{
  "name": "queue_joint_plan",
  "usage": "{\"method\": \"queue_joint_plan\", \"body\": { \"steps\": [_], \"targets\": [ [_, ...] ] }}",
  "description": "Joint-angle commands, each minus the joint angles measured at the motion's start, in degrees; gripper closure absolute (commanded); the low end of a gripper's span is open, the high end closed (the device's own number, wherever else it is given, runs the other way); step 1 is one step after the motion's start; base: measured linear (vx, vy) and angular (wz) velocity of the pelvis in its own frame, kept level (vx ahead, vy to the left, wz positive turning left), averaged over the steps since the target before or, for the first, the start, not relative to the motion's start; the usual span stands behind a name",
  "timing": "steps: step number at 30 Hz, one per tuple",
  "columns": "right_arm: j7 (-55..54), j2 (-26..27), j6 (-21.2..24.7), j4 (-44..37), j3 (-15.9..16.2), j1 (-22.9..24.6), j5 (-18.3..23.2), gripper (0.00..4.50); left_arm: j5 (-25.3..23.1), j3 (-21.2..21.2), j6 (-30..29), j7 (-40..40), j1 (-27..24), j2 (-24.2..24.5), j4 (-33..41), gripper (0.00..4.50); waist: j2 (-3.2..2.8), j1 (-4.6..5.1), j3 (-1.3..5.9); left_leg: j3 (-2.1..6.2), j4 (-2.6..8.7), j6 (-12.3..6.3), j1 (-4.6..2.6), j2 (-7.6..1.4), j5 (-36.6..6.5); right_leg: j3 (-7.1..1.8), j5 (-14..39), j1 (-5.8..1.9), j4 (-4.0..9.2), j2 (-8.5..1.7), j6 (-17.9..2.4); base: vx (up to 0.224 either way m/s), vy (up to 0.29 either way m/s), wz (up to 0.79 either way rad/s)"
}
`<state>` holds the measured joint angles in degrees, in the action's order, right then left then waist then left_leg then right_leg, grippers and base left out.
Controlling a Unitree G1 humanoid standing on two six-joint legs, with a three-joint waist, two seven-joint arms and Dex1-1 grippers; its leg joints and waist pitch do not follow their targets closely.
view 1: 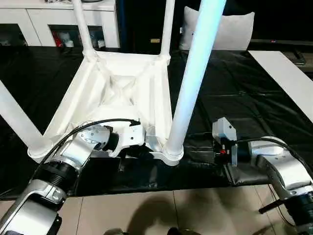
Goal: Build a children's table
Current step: Rotate leg to tighten
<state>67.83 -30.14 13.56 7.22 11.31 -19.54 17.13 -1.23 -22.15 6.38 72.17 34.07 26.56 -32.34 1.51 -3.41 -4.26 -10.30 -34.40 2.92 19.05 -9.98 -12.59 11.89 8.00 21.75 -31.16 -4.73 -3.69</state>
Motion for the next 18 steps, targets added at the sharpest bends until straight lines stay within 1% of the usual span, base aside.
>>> {"method": "queue_joint_plan", "body": {
  "steps": [1,2,3,4,6,7,8,10,11,12,13,14,15,17,18],
  "targets": [
    [0.8,0.1,0.5,0.6,-0.2,-1.2,0.8,0.0,1.6,0.9,0.9,0.4,-0.6,-0.7,-0.6,4.45,0.18,-0.08,3.75,2.12,3.83,-2.93,-0.03,-4.01,-11.1,-4.32,31.0,-3.07,5.75,-6.23,2.9,0.0,0.0,0.0],
    [1.3,0.4,0.8,1.3,-0.3,-1.5,1.4,0.28,2.0,1.0,1.4,1.1,-0.7,-0.8,-0.6,4.5,0.16,-0.1,3.76,2.14,3.83,-2.91,-0.07,-4.04,-11.2,-4.34,31.1,-3.07,5.84,-6.26,3.1,0.0,0.0,0.0],
    [1.6,0.8,1.0,2.0,-0.5,-1.8,1.8,0.28,2.3,1.1,1.7,1.5,-0.8,-0.9,-0.5,4.5,0.11,-0.15,3.9,2.13,3.85,-3.0,-0.13,-4.11,-11.0,-4.44,30.4,-3.02,5.69,-6.27,2.9,0.0,0.0,0.0],
    [2.1,1.0,1.3,2.7,-0.5,-2.1,2.2,0.28,2.6,1.2,2.0,1.9,-0.8,-1.0,-0.5,4.5,0.06,-0.21,4.04,2.15,3.88,-3.22,0.03,-4.25,-10.3,-4.59,28.8,-3.12,5.4,-6.29,2.4,0.0,0.0,0.0],
    [3.1,1.3,1.3,4.1,-0.2,-2.7,2.3,0.52,3.4,1.4,2.2,3.0,-0.9,-1.2,-0.2,4.5,0.05,-0.21,4.13,2.19,3.92,-3.34,0.11,-4.4,-9.6,-4.74,27.2,-3.1,5.07,-6.31,1.5,0.0,0.0,0.0],
    [3.3,1.5,1.0,4.8,-0.1,-3.0,2.2,0.64,3.6,1.4,2.2,3.3,-1.0,-1.3,-0.1,4.5,0.05,-0.31,4.4,2.15,3.89,-3.76,0.44,-4.45,-7.9,-4.97,24.3,-3.34,4.4,-6.34,0.4,0.0,0.0,0.0],
    [4.0,2.4,0.3,6.6,0.4,-3.9,1.9,0.64,3.3,1.3,2.5,3.1,-1.0,-1.5,-0.3,4.5,0.03,-0.41,4.43,2.11,3.91,-4.01,0.49,-4.48,-7.0,-5.07,23.0,-3.35,4.16,-6.33,-0.2,0.0,0.0,0.0],
    [4.4,2.7,0.1,7.3,0.6,-4.2,1.9,0.81,3.1,1.2,2.7,3.0,-1.0,-1.6,-0.4,4.5,0.02,-0.44,4.4,1.99,3.87,-4.32,0.59,-4.43,-6.6,-5.06,22.9,-3.34,4.09,-6.29,-0.7,0.0,0.0,0.0],
    [4.7,2.8,-0.2,7.8,0.8,-4.5,1.8,0.89,3.1,1.3,2.8,3.0,-1.0,-1.6,-0.5,4.5,-0.08,-0.55,4.39,1.94,3.87,-4.27,0.4,-4.49,-6.6,-5.07,23.1,-3.24,4.14,-6.32,-0.8,0.0,0.0,0.0],
    [4.7,3.1,-0.5,8.4,0.9,-4.7,1.7,1.07,3.2,1.4,3.0,2.9,-1.0,-1.7,-0.6,4.5,-0.09,-0.54,4.32,1.94,3.92,-4.24,0.44,-4.57,-6.8,-5.13,23.2,-3.22,4.13,-6.32,-0.9,0.0,0.0,0.0],
    [4.7,3.5,-1.1,9.6,0.8,-5.3,1.5,1.13,3.3,1.7,3.0,3.0,-1.0,-1.9,-0.8,4.5,0.02,-0.56,4.43,1.97,3.92,-4.11,0.37,-4.61,-6.9,-5.15,23.2,-3.22,4.03,-6.4,-1.1,0.0,0.0,0.0],
    [4.6,3.7,-1.5,10.2,0.7,-5.5,1.4,1.19,3.4,1.7,3.0,3.1,-0.9,-1.9,-0.9,4.5,-0.03,-0.52,4.4,2.0,3.95,-4.03,0.39,-4.68,-7.0,-5.15,23.2,-3.2,3.99,-6.39,-1.3,0.0,0.0,0.0],
    [4.6,4.1,-2.0,11.3,0.5,-6.1,1.1,1.19,3.3,1.9,3.1,3.2,-0.9,-2.0,-0.9,4.5,-0.02,-0.5,4.32,1.96,3.97,-3.87,0.29,-4.68,-7.5,-5.14,23.6,-3.19,4.18,-6.36,-1.2,0.0,0.0,0.0],
    [5.1,4.5,-2.2,12.8,0.4,-7.0,0.9,1.41,3.2,2.0,3.1,3.4,-0.9,-2.0,-1.0,4.5,0.0,-0.49,4.35,1.95,3.96,-3.61,0.23,-4.61,-7.7,-5.17,24.2,-3.17,4.17,-6.43,-1.2,0.0,0.0,0.0],
    [5.9,4.7,-2.0,13.3,0.4,-7.4,1.2,1.51,3.1,2.1,3.2,3.6,-0.9,-1.9,-1.0,4.5,0.08,-0.5,4.33,1.88,3.94,-3.68,0.31,-4.55,-7.7,-5.19,24.4,-3.24,4.21,-6.42,-1.1,0.0,0.0,0.0]
  ]
}}
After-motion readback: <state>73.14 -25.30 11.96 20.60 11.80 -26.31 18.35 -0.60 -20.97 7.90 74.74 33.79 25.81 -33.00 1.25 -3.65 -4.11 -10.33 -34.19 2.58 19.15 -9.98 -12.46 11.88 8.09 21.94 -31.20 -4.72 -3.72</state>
